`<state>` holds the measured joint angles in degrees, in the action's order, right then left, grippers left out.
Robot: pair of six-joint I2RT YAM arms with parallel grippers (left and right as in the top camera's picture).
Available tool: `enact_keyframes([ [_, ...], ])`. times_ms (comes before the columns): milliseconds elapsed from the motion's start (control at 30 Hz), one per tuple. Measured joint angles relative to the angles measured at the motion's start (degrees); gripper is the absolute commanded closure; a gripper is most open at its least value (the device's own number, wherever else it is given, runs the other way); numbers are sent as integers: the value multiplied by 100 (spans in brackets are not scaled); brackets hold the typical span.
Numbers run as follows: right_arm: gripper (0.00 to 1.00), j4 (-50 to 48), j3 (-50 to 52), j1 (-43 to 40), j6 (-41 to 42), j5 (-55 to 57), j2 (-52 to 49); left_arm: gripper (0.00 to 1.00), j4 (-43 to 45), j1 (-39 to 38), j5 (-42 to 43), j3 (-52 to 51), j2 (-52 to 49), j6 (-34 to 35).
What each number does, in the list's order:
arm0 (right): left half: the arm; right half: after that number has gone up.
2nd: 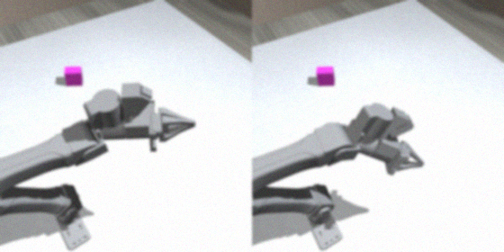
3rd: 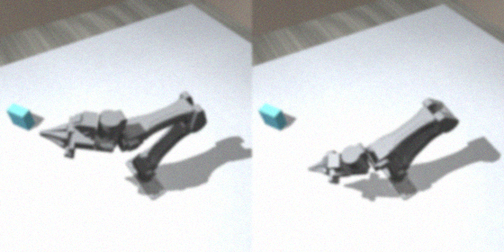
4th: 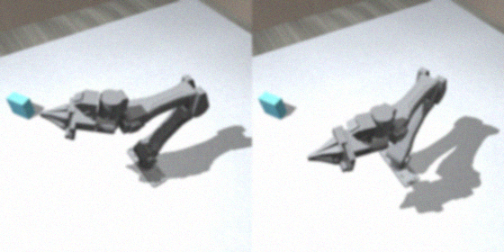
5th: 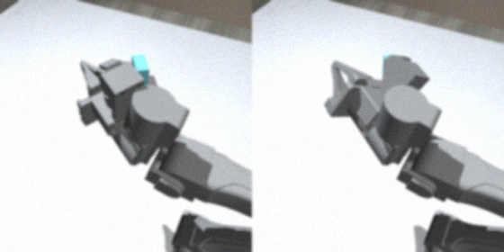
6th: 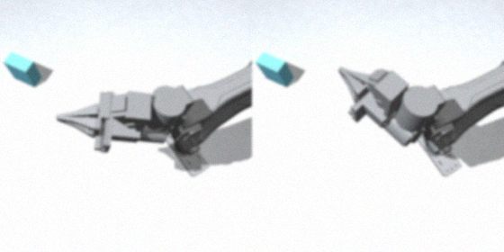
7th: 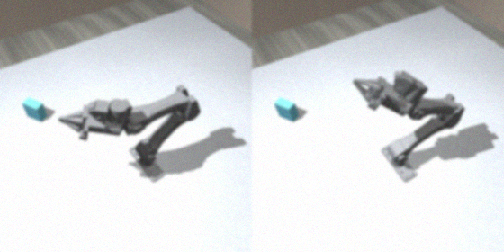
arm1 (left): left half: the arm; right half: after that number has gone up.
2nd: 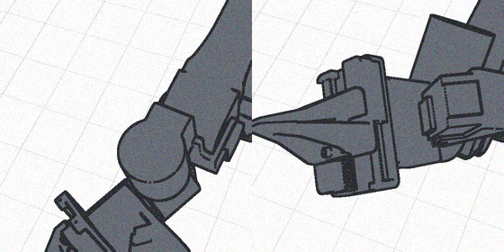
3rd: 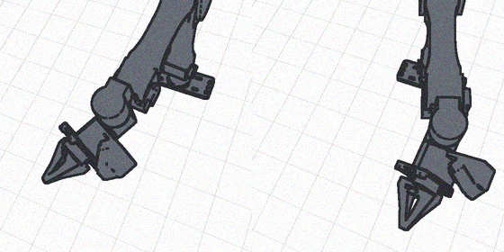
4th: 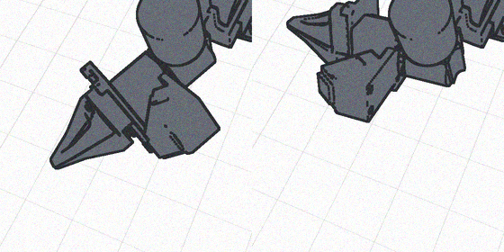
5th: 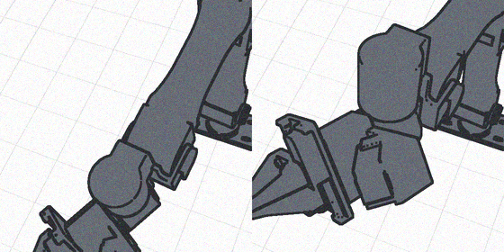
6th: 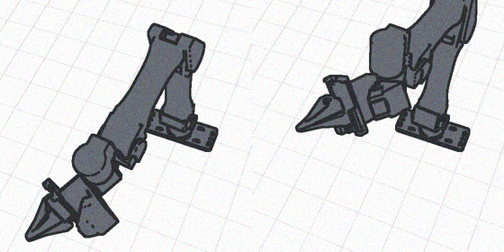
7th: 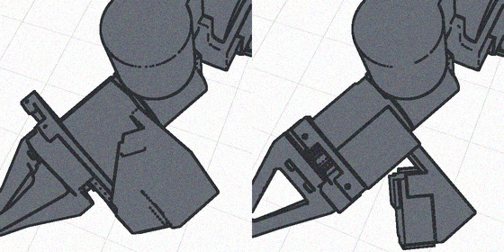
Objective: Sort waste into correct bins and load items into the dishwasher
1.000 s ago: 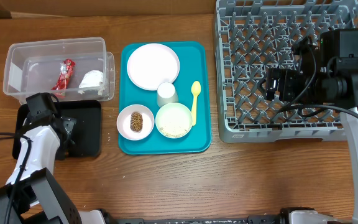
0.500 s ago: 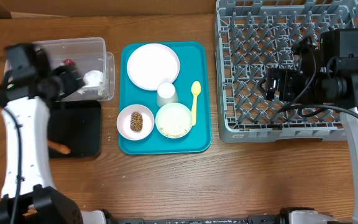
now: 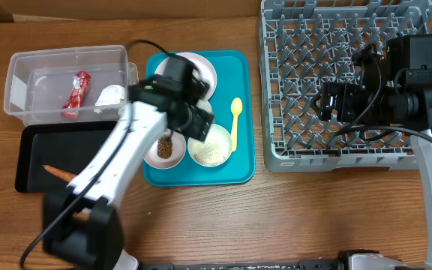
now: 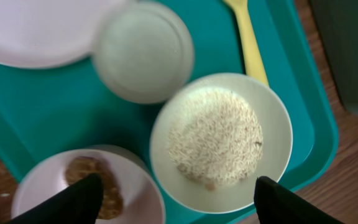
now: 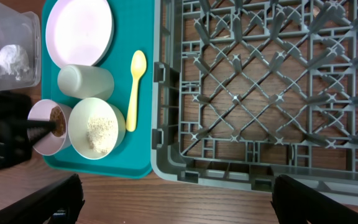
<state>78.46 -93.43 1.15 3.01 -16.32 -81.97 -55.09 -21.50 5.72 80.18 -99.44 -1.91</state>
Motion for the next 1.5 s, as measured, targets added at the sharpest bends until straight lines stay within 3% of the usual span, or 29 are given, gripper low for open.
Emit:
enact_keyframes([
  [200,0,-28,0,0,0,0,0,24,-42,-254,-122,0,-551,-140],
  [567,0,-26,0,0,2,0,0,23,-111,-251,-168,144,-568,-151],
  [900,0,-17,0,0,0,2,0,33,-857,-240,-168,170,-570,101],
  [1200,0,-87,0,0,4,-4,0,30,-33,-138,-138,219,-568,767],
  [1333,0,-393,0,9,26,-192,-17,28,-155,-94,-118,588,-570,979],
  [1500,0,-1292,-4,407,328,-389,-330,24,-935,245,-50,1681,-570,1259],
])
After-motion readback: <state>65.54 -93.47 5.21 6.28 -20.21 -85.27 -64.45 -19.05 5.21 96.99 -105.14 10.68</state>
